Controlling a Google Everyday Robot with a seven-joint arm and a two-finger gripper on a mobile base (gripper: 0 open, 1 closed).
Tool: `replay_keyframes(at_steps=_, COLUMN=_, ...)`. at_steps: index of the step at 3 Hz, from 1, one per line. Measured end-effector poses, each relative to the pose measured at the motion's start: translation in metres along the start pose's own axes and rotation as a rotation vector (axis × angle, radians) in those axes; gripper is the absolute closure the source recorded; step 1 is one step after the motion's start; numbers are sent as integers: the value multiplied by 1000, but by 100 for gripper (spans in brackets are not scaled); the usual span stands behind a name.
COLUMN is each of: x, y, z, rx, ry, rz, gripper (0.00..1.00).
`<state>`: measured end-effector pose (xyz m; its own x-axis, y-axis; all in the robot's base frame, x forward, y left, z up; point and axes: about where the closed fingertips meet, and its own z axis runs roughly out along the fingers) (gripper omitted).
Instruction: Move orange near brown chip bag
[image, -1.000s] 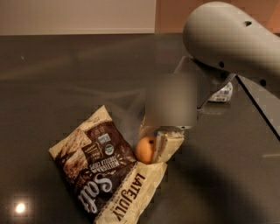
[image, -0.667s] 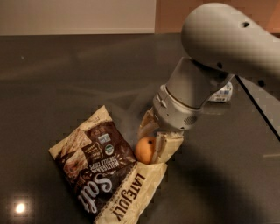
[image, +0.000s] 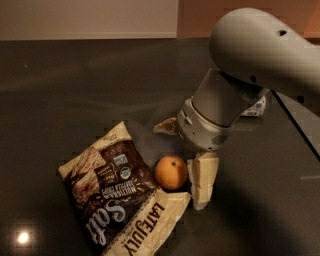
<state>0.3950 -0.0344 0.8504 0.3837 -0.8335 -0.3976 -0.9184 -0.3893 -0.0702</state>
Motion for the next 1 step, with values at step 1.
replay_keyframes(at_steps=1, x=0, y=0, z=0, rx=0, ry=0, rz=0, gripper=0)
